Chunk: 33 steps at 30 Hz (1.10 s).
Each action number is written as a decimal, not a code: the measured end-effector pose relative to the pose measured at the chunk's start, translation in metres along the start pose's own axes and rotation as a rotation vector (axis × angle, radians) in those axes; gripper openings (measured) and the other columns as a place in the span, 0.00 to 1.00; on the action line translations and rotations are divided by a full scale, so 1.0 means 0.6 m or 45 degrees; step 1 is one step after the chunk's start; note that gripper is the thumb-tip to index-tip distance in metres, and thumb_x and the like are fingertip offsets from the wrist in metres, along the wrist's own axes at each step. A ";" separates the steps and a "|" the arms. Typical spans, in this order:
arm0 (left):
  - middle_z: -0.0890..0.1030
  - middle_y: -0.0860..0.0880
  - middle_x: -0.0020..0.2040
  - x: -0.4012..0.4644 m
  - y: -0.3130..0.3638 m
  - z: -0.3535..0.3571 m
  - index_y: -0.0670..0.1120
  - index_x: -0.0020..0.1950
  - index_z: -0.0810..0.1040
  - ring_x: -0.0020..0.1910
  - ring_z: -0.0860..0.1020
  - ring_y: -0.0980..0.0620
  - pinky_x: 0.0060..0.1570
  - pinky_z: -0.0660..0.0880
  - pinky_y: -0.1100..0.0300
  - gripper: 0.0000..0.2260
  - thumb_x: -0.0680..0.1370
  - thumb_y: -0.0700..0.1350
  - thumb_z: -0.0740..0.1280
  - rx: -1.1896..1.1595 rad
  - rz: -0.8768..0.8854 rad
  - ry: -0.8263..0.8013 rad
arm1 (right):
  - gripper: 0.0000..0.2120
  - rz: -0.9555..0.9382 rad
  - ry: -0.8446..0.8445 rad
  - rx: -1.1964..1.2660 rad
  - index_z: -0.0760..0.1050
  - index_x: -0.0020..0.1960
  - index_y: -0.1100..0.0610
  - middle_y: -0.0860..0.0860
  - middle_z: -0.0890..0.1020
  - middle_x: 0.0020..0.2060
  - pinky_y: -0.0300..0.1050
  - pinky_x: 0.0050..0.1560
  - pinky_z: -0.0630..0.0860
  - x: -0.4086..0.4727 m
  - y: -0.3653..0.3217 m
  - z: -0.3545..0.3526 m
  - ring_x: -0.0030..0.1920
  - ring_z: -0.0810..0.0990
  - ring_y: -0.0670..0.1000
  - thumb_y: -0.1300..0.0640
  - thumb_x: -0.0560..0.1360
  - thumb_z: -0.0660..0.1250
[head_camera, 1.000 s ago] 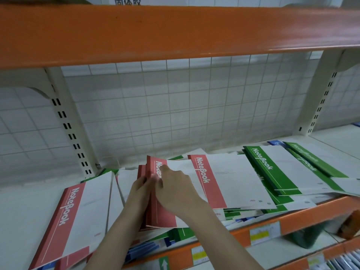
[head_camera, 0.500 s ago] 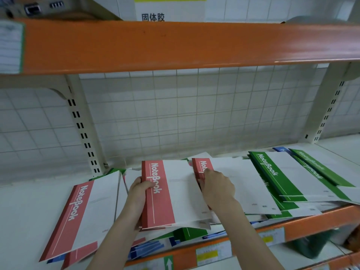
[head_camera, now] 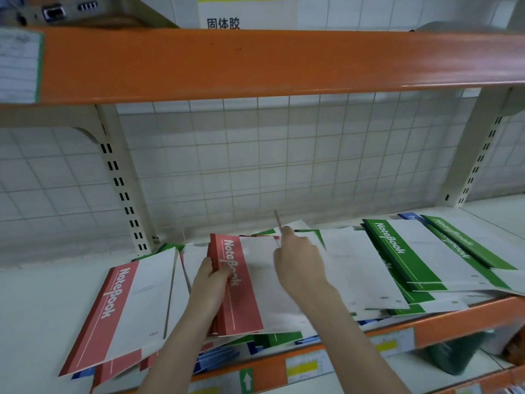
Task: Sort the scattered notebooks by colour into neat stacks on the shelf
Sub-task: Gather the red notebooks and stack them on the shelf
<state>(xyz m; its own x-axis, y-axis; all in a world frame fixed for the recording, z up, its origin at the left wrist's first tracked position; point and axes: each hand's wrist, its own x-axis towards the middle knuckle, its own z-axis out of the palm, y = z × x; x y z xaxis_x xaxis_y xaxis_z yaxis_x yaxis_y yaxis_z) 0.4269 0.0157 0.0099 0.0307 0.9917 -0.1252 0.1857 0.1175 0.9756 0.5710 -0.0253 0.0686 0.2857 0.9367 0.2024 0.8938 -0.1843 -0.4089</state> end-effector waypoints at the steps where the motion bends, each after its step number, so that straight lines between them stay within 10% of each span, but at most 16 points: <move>1: 0.78 0.47 0.52 0.000 0.000 -0.001 0.46 0.66 0.68 0.46 0.79 0.48 0.40 0.74 0.56 0.15 0.80 0.43 0.61 -0.013 -0.005 -0.001 | 0.17 -0.064 -0.039 0.061 0.65 0.67 0.61 0.59 0.80 0.52 0.46 0.44 0.76 -0.010 -0.018 0.003 0.51 0.80 0.59 0.63 0.79 0.56; 6: 0.79 0.48 0.48 -0.013 -0.002 -0.002 0.49 0.55 0.72 0.42 0.79 0.52 0.33 0.72 0.62 0.05 0.81 0.47 0.59 -0.098 0.046 0.006 | 0.17 -0.223 -0.154 0.170 0.64 0.68 0.59 0.58 0.78 0.58 0.47 0.53 0.76 -0.046 -0.085 0.036 0.55 0.79 0.57 0.58 0.81 0.57; 10: 0.81 0.49 0.51 -0.017 0.000 -0.001 0.52 0.56 0.74 0.51 0.79 0.49 0.50 0.75 0.52 0.14 0.80 0.59 0.57 -0.234 0.025 -0.033 | 0.18 -0.237 -0.130 0.157 0.63 0.70 0.58 0.56 0.78 0.58 0.46 0.54 0.76 -0.051 -0.092 0.048 0.54 0.80 0.56 0.55 0.82 0.56; 22: 0.81 0.49 0.51 -0.020 0.001 -0.013 0.52 0.60 0.73 0.47 0.81 0.48 0.39 0.75 0.56 0.14 0.76 0.45 0.69 -0.308 0.056 -0.048 | 0.23 -0.028 -0.023 0.335 0.57 0.73 0.58 0.54 0.79 0.55 0.38 0.45 0.72 -0.026 0.020 0.021 0.51 0.79 0.51 0.53 0.80 0.58; 25: 0.83 0.51 0.52 -0.029 0.011 -0.015 0.56 0.58 0.74 0.48 0.82 0.49 0.41 0.78 0.53 0.14 0.75 0.46 0.70 -0.393 0.130 -0.067 | 0.22 0.146 -0.093 0.604 0.60 0.70 0.61 0.49 0.77 0.44 0.37 0.37 0.71 -0.015 0.034 0.013 0.41 0.77 0.45 0.52 0.80 0.58; 29: 0.82 0.59 0.52 -0.035 0.045 -0.021 0.62 0.58 0.72 0.51 0.81 0.58 0.43 0.80 0.63 0.14 0.74 0.49 0.67 -0.304 0.508 -0.072 | 0.22 0.342 -0.080 1.378 0.64 0.68 0.63 0.58 0.72 0.64 0.49 0.65 0.65 -0.008 0.029 0.005 0.62 0.71 0.52 0.54 0.78 0.63; 33: 0.79 0.64 0.56 -0.035 0.084 -0.031 0.65 0.63 0.67 0.56 0.77 0.64 0.52 0.77 0.68 0.18 0.75 0.53 0.63 -0.245 0.712 -0.143 | 0.10 0.152 0.151 1.710 0.76 0.53 0.41 0.53 0.72 0.53 0.41 0.59 0.69 -0.014 0.013 0.000 0.56 0.71 0.39 0.55 0.77 0.65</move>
<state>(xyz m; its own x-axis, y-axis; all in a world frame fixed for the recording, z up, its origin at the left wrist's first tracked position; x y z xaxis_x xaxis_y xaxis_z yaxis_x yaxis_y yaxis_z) 0.4173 0.0016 0.0649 0.1783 0.8953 0.4082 -0.0691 -0.4024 0.9128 0.5754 -0.0346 0.0639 0.4258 0.8920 0.1518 -0.1443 0.2325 -0.9618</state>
